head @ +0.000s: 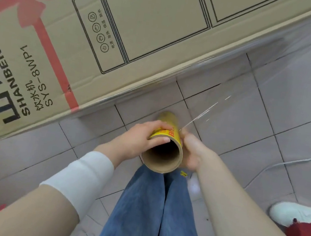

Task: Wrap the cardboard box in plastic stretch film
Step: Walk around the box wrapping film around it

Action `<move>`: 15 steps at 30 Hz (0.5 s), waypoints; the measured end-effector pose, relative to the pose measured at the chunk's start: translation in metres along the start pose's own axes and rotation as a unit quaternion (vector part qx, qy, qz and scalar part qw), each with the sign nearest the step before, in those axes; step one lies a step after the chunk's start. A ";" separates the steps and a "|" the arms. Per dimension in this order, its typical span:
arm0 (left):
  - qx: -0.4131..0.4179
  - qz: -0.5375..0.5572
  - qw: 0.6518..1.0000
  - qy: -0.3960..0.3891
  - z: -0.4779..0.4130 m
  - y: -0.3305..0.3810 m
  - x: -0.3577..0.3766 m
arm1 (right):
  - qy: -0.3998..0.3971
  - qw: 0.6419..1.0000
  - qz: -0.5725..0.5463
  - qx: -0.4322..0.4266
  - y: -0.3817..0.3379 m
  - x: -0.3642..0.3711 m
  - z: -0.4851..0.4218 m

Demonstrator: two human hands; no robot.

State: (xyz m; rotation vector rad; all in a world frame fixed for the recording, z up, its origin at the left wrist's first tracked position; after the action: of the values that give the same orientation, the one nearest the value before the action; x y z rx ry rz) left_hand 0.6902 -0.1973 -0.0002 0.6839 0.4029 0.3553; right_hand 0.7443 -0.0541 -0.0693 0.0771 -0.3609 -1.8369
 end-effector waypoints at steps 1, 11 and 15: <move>-0.006 0.017 0.999 0.035 0.006 -0.003 0.002 | 0.005 1.000 -0.007 -0.009 0.006 0.000 -0.004; -0.088 0.260 0.890 0.364 0.071 -0.016 0.081 | -0.026 0.999 -0.029 -0.018 0.035 0.031 -0.017; -0.078 0.195 0.940 0.268 0.079 -0.031 0.068 | -0.018 0.999 0.022 -0.015 0.035 0.037 -0.016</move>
State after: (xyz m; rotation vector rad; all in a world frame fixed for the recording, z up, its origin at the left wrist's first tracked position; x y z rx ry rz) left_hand 0.7918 -0.2319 0.0185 0.5014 0.7499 0.9513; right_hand 0.7698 -0.1018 -0.0699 0.0155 -0.3563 -1.8026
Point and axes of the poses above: each hand's wrist, its own z-axis away from the middle knuckle, its own x-axis out of the palm, y = z × x, the point moved 1 cm from there along -z, towards the middle knuckle, and after that the axes turned 6 degrees about x, right-handed, at the moved point
